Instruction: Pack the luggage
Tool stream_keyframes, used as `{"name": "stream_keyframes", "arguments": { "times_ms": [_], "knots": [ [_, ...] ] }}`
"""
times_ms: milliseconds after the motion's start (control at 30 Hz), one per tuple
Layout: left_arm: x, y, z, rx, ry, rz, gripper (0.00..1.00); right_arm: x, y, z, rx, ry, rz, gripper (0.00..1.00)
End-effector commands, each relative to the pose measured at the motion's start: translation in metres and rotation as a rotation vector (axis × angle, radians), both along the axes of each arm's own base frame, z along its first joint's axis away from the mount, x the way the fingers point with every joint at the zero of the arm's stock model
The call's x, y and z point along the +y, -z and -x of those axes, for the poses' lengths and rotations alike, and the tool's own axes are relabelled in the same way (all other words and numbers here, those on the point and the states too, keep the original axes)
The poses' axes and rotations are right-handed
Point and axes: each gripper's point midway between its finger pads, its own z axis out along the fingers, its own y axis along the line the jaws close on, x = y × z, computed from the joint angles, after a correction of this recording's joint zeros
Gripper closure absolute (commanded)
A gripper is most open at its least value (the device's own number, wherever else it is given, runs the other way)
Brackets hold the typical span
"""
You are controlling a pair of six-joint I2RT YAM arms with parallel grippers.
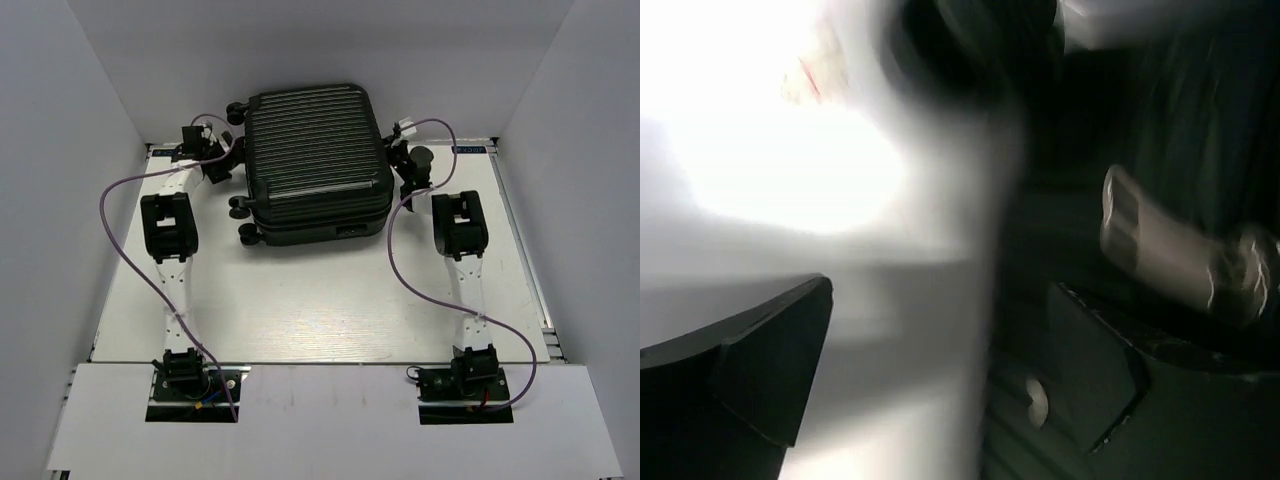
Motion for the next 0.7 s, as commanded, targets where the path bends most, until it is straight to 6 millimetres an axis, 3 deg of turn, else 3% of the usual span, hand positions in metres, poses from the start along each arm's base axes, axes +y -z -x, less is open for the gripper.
{"name": "stream_keyframes", "arguments": {
  "times_ms": [0, 100, 133, 167, 233, 267, 300, 333, 367, 400, 433, 467, 500, 533, 567, 600, 667],
  "knots": [
    [-0.056, -0.038, -0.042, -0.145, 0.023, 0.177, 0.0, 0.12, -0.068, 0.102, -0.189, -0.451, -0.032, 1.0],
    [-0.091, -0.034, -0.017, -0.141, 0.157, 0.203, 0.0, 0.126, -0.084, 0.118, -0.204, -0.471, -0.025, 1.0],
    [-0.114, -0.05, -0.005, -0.17, 0.222, 0.214, 0.0, 0.128, -0.074, 0.13, -0.176, -0.496, -0.009, 1.0],
    [-0.123, -0.034, 0.016, -0.145, 0.27, 0.198, 0.0, 0.131, -0.074, 0.136, -0.179, -0.506, -0.007, 1.0],
    [-0.146, -0.037, 0.036, -0.146, 0.36, 0.205, 0.02, 0.134, -0.074, 0.16, -0.159, -0.543, 0.003, 1.0],
    [-0.163, -0.053, 0.057, -0.151, 0.446, 0.238, 0.05, 0.136, -0.062, 0.171, -0.127, -0.56, 0.01, 1.0],
    [-0.17, -0.044, 0.073, -0.125, 0.483, 0.242, 0.06, 0.135, -0.061, 0.176, -0.116, -0.566, 0.013, 1.0],
    [-0.175, -0.047, 0.092, -0.118, 0.526, 0.27, 0.06, 0.138, -0.082, 0.188, -0.15, -0.585, 0.011, 1.0],
    [-0.179, -0.063, 0.102, -0.143, 0.547, 0.282, 0.07, 0.138, -0.059, 0.206, -0.088, -0.606, 0.014, 1.0],
    [-0.18, -0.047, 0.123, -0.09, 0.555, 0.3, 0.09, 0.14, -0.058, 0.216, -0.08, -0.617, 0.015, 1.0],
    [-0.179, -0.051, 0.14, -0.112, 0.572, 0.306, 0.09, 0.141, -0.084, 0.23, -0.133, -0.623, 0.013, 1.0],
    [-0.177, -0.069, 0.148, -0.153, 0.584, 0.294, 0.1, 0.138, -0.057, 0.247, -0.055, -0.628, 0.022, 1.0],
    [-0.169, -0.037, 0.179, -0.065, 0.569, 0.294, 0.1, 0.136, -0.056, 0.254, -0.04, -0.627, 0.024, 1.0],
    [-0.164, -0.052, 0.186, -0.096, 0.554, 0.269, 0.1, 0.133, -0.069, 0.271, -0.045, -0.632, 0.019, 1.0],
    [-0.16, -0.069, 0.194, -0.151, 0.567, 0.236, 0.1, 0.135, -0.056, 0.288, -0.003, -0.648, 0.024, 1.0],
    [-0.153, -0.042, 0.219, -0.076, 0.551, 0.224, 0.1, 0.134, -0.067, 0.298, -0.019, -0.651, 0.014, 1.0],
    [-0.147, -0.064, 0.236, -0.128, 0.57, 0.173, 0.1, 0.137, -0.062, 0.335, 0.024, -0.682, 0.02, 1.0]
  ]
}}
